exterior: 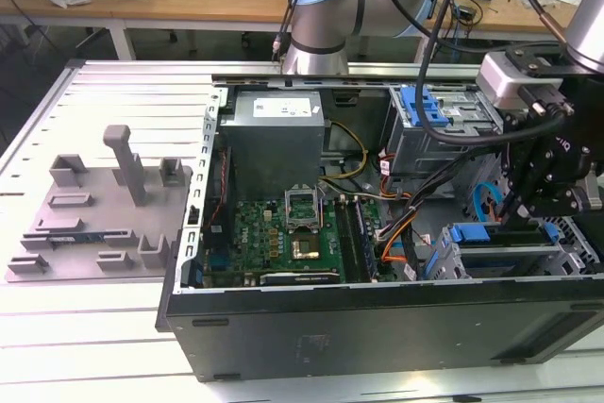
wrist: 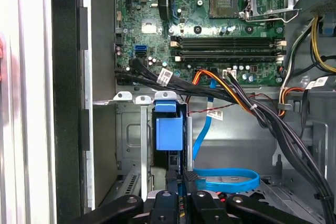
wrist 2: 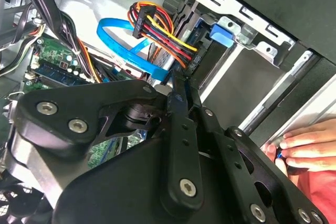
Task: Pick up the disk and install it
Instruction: 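Insert the second disk wire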
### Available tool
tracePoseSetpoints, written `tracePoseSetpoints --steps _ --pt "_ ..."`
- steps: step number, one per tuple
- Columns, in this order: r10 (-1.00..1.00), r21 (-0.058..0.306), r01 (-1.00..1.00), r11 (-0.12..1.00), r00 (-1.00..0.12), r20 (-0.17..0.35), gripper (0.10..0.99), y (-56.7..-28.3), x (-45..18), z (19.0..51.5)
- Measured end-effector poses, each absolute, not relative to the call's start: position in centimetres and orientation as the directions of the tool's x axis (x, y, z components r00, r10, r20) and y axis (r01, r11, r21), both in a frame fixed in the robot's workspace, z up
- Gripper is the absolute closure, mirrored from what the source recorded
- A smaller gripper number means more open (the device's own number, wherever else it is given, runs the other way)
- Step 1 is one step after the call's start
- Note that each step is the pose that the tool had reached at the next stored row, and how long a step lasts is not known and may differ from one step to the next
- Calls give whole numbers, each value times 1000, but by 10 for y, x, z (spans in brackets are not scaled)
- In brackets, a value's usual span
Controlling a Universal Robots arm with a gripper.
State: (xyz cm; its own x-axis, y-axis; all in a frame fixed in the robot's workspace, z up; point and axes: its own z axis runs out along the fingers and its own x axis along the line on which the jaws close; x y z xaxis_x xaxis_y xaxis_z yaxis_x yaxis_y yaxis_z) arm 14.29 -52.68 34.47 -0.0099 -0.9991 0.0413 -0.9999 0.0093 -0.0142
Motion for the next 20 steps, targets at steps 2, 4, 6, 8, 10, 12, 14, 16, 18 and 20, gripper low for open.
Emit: tracePoseSetpoints --steps 2,4,6,8,10,12,14,16,18,20 --pt "-999 -14 -1000 9 -10 41 925 -527 143 344" --pt "-999 -14 -1000 9 -10 41 925 -527 143 344" --pt "-999 -14 -1000 9 -10 41 925 -527 143 343" --pt "-999 -14 -1000 9 -10 41 925 -527 143 342" --pt "-999 -14 -1000 9 -10 41 925 -527 143 342" --pt "-999 -14 -1000 9 -10 41 925 -527 143 341" --pt "-999 -14 -1000 9 -10 41 925 -527 143 340" --pt "-999 -14 -1000 9 -10 41 925 -527 143 340" --pt "-999 -14 -1000 9 -10 41 851 -527 143 340" --pt "-999 -14 -1000 9 -10 42 851 -527 143 343"
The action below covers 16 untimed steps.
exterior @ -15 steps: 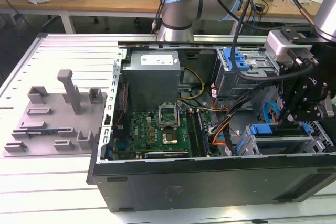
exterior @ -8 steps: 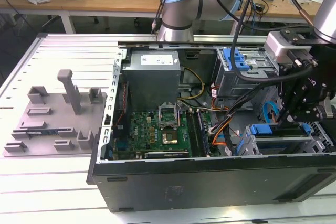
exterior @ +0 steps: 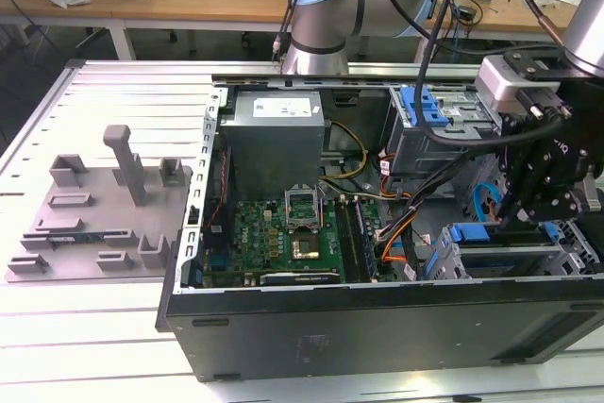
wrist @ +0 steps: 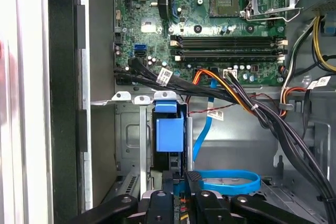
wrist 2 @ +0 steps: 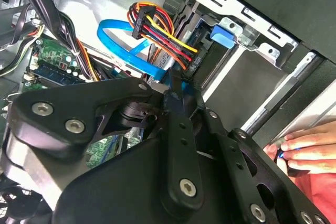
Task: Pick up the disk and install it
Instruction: 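Insert the second disk wire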
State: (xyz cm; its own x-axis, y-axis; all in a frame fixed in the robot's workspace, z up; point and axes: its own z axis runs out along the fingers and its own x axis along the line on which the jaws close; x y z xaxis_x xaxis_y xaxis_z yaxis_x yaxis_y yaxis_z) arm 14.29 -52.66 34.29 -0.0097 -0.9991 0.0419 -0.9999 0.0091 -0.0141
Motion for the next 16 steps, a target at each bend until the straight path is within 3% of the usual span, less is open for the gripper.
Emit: tracePoseSetpoints --steps 16 --pt "-999 -14 -1000 9 -10 47 851 -527 143 368"
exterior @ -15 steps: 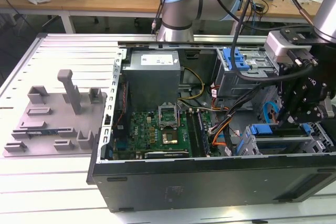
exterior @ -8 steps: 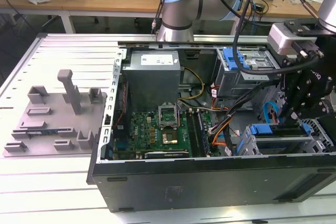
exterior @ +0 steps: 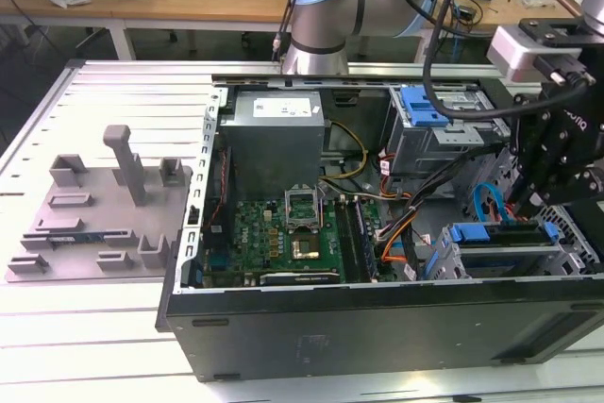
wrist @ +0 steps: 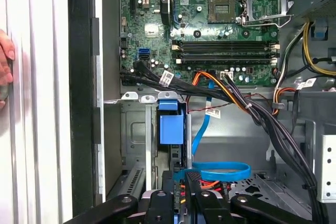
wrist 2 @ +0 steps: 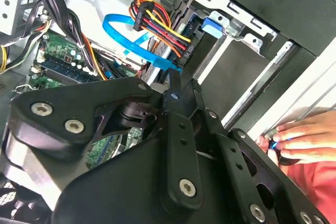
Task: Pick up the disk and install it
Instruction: 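Insert the second disk wire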
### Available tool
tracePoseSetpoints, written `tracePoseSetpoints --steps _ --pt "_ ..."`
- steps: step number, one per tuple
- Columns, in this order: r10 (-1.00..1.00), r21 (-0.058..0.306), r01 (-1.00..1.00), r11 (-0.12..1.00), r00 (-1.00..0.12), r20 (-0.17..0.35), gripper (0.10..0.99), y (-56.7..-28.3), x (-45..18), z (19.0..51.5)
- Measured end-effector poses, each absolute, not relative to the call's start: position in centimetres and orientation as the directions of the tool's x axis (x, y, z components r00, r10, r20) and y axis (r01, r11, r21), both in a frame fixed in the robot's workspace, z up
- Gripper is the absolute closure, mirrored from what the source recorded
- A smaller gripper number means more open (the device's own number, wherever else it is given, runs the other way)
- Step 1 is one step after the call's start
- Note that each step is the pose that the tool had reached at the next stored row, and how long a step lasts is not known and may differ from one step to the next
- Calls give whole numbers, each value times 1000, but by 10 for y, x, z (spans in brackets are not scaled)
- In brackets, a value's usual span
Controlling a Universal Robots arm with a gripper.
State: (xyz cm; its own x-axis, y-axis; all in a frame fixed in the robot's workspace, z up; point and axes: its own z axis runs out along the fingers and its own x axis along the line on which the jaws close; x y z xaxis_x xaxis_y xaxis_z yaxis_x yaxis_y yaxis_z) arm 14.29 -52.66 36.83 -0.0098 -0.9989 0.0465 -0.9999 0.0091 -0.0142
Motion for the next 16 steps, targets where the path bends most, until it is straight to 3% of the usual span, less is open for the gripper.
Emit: tracePoseSetpoints --steps 4,5,7,16 --pt "-999 -14 -1000 9 -10 47 867 -527 143 369" --pt "-999 -14 -1000 9 -10 47 933 -527 143 369" --pt "-999 -14 -1000 9 -10 47 980 -527 143 369" --pt "-999 -14 -1000 9 -10 47 980 -527 143 369"
